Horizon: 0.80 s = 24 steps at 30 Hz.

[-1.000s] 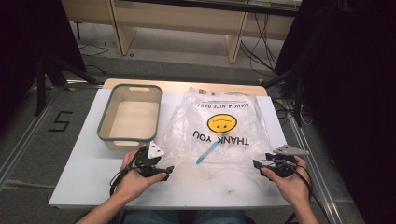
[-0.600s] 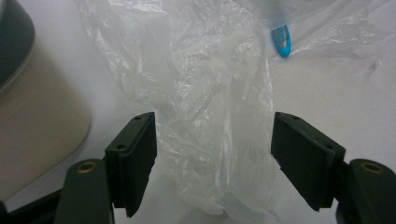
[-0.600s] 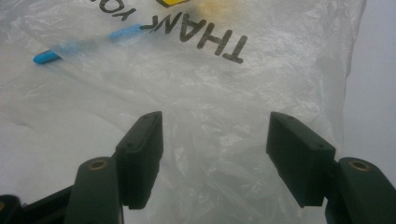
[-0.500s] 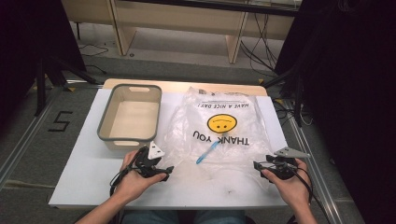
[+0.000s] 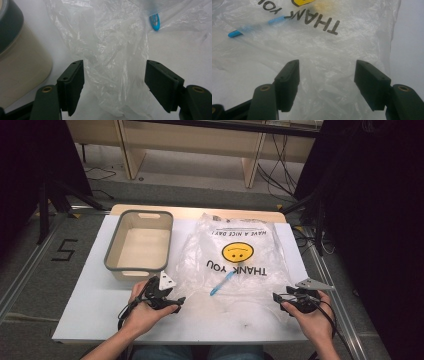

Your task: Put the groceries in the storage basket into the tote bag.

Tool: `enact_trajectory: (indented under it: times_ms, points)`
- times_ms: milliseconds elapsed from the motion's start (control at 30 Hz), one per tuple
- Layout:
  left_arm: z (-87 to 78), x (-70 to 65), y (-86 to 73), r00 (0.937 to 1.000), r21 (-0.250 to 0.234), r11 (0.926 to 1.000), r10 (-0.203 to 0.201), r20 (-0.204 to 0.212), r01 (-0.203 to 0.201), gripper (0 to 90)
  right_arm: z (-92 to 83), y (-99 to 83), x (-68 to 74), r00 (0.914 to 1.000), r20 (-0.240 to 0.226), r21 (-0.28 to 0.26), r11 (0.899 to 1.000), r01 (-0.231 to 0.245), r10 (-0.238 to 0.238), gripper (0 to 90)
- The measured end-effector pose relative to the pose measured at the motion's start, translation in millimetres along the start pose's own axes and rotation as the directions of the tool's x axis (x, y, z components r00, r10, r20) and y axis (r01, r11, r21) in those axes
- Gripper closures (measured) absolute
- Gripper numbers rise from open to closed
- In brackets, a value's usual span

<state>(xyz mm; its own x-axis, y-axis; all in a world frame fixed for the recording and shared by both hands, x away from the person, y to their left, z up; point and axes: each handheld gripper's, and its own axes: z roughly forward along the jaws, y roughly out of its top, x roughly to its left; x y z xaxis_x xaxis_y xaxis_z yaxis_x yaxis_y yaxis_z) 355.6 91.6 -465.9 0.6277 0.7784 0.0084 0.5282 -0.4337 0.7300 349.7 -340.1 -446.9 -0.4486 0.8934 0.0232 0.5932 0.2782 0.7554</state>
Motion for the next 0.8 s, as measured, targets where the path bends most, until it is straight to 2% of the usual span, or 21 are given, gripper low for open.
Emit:
enact_trajectory:
  times_ms: [800]
  points:
    - [0.8,1.4,-0.4,1.0000,0.006,1.0000,-0.001,-0.008,0.001,32.0,-0.2,-0.1,0.5,1.0000,0.005,0.004,1.000,-0.002,0.002,38.0]
